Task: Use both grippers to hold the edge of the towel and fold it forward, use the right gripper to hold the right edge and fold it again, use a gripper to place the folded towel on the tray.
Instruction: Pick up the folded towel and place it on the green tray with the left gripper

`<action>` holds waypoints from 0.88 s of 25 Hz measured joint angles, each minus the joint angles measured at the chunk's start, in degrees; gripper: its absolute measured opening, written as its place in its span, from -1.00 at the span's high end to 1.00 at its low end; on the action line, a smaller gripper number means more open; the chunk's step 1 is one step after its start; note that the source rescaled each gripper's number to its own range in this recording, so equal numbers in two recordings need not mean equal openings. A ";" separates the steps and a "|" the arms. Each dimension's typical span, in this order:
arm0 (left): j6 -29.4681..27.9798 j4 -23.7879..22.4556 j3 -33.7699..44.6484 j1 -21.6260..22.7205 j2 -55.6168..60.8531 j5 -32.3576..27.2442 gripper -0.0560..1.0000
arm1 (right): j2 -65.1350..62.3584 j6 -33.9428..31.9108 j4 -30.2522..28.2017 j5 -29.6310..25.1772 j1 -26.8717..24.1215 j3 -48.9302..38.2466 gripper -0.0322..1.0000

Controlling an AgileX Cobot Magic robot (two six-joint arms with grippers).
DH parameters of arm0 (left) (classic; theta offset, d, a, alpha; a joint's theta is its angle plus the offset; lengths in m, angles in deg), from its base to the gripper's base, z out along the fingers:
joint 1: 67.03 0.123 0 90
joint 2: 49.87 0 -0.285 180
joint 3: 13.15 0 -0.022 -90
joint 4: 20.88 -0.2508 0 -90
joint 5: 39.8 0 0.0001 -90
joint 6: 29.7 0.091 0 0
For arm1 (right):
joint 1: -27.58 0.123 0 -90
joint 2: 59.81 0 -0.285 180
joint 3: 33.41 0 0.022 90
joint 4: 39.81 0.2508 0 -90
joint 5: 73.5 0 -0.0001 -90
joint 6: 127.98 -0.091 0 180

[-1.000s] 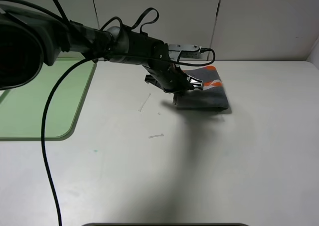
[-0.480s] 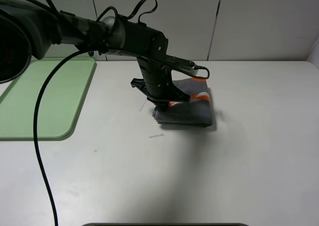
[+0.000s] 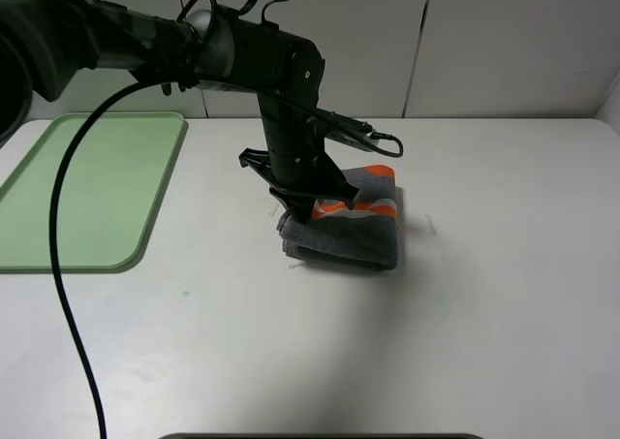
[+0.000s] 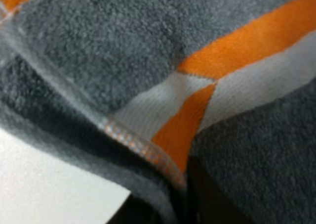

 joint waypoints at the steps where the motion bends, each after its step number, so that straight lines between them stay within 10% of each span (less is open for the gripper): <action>1: 0.00 0.00 0.00 0.00 0.31 -0.09 0.82 | 0.00 0.00 0.00 0.00 0.00 0.00 -1.00; 22: -0.99 -0.12 0.00 0.00 0.78 -0.89 0.75 | 0.00 0.00 0.00 0.00 0.00 0.00 -1.00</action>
